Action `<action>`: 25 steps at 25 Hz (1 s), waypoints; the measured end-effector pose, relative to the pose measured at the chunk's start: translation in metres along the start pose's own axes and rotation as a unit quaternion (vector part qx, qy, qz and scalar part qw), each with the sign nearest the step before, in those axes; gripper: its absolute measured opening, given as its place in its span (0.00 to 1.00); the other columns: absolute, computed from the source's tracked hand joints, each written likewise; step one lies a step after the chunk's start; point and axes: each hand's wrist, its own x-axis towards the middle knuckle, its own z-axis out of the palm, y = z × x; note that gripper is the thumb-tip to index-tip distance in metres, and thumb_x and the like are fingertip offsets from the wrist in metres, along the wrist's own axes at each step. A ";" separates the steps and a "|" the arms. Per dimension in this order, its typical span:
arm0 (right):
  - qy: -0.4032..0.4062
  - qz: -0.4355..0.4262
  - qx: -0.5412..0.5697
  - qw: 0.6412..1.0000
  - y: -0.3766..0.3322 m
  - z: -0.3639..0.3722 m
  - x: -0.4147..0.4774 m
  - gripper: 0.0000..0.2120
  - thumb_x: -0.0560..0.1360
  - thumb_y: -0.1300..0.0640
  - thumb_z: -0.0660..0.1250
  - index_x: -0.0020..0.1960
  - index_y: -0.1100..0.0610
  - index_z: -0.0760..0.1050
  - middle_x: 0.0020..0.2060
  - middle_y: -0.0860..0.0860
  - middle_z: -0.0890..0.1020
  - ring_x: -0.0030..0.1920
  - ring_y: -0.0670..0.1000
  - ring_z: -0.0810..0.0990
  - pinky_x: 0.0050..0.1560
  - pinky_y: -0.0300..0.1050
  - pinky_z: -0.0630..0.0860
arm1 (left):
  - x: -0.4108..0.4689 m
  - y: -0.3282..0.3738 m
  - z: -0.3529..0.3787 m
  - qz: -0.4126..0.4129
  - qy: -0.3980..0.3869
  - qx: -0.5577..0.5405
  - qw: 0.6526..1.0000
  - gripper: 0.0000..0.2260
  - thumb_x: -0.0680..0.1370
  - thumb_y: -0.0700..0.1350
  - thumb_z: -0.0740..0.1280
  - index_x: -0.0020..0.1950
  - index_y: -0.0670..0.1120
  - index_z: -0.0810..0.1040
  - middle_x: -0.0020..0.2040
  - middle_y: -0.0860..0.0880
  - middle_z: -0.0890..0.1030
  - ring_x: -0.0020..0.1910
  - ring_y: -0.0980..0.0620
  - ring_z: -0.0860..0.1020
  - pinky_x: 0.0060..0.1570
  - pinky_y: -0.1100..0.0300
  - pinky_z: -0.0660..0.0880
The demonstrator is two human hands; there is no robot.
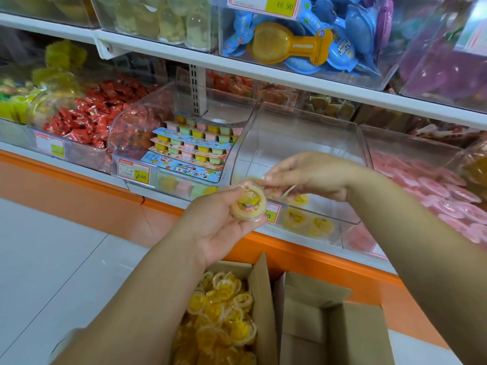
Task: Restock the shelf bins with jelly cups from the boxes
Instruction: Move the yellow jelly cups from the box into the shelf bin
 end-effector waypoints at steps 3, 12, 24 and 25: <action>0.015 -0.020 -0.024 0.999 -0.003 0.012 0.000 0.06 0.73 0.58 0.72 0.45 0.62 0.81 0.34 0.53 0.82 0.31 0.44 0.78 0.33 0.35 0.75 | -0.002 -0.003 0.006 0.006 -0.037 0.016 0.999 0.12 0.82 0.43 0.63 0.64 0.42 0.77 0.60 0.38 0.82 0.58 0.43 0.82 0.54 0.47 0.80; 0.109 0.195 -0.455 0.862 0.046 -0.084 0.038 0.04 0.74 0.62 0.69 0.48 0.61 0.80 0.37 0.55 0.81 0.34 0.52 0.78 0.36 0.39 0.74 | -0.011 0.010 -0.012 -0.020 0.003 0.051 0.998 0.14 0.77 0.48 0.68 0.62 0.46 0.80 0.60 0.41 0.82 0.60 0.43 0.80 0.51 0.47 0.80; 0.083 0.188 -0.522 0.827 0.081 -0.068 0.060 0.19 0.80 0.55 0.61 0.70 0.58 0.71 0.63 0.56 0.77 0.62 0.54 0.76 0.59 0.43 0.71 | -0.030 0.011 -0.021 0.003 0.007 0.098 0.995 0.12 0.76 0.48 0.69 0.58 0.46 0.82 0.57 0.45 0.85 0.56 0.46 0.83 0.47 0.51 0.83; 0.126 0.146 -0.516 0.835 0.070 -0.062 0.051 0.20 0.81 0.55 0.60 0.71 0.58 0.69 0.67 0.56 0.74 0.67 0.54 0.72 0.63 0.42 0.67 | -0.032 0.009 -0.023 0.000 0.009 0.106 0.994 0.11 0.76 0.48 0.69 0.57 0.47 0.82 0.57 0.45 0.85 0.56 0.46 0.83 0.47 0.50 0.83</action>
